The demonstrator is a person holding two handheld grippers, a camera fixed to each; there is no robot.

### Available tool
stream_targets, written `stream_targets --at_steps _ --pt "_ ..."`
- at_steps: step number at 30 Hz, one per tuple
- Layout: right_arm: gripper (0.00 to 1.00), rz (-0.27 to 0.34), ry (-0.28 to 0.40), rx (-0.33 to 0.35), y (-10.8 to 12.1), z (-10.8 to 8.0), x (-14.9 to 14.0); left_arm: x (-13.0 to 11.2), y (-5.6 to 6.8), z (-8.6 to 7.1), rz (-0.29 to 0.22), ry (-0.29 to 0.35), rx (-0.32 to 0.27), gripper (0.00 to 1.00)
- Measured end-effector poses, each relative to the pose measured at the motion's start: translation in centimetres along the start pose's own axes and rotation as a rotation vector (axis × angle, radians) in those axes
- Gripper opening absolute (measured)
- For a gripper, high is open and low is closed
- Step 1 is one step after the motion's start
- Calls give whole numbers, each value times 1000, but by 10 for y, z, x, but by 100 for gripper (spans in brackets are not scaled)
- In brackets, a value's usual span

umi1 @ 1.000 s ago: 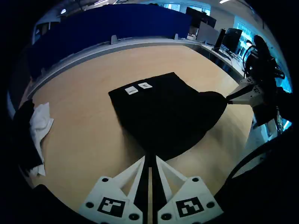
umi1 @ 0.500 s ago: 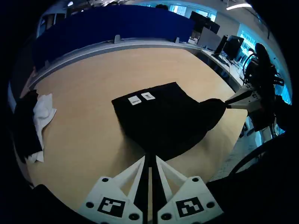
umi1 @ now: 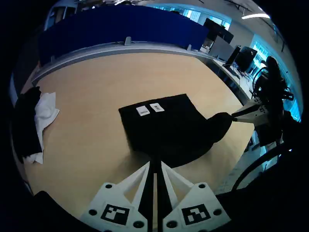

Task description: Fold towel

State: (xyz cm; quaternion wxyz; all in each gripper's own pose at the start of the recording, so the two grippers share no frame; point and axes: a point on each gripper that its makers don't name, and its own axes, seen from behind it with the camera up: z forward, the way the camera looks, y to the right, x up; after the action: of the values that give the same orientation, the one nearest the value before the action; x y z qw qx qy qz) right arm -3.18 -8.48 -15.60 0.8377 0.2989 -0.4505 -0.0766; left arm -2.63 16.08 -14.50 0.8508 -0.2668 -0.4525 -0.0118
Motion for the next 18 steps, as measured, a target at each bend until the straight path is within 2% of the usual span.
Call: stream_targets --at_steps 11,18 --pt "13 4 16 -18 37 29 33 41 -22 29 -32 21 3 5" --pt "13 14 1 -25 59 55 43 55 -33 54 -37 5 -3 5"
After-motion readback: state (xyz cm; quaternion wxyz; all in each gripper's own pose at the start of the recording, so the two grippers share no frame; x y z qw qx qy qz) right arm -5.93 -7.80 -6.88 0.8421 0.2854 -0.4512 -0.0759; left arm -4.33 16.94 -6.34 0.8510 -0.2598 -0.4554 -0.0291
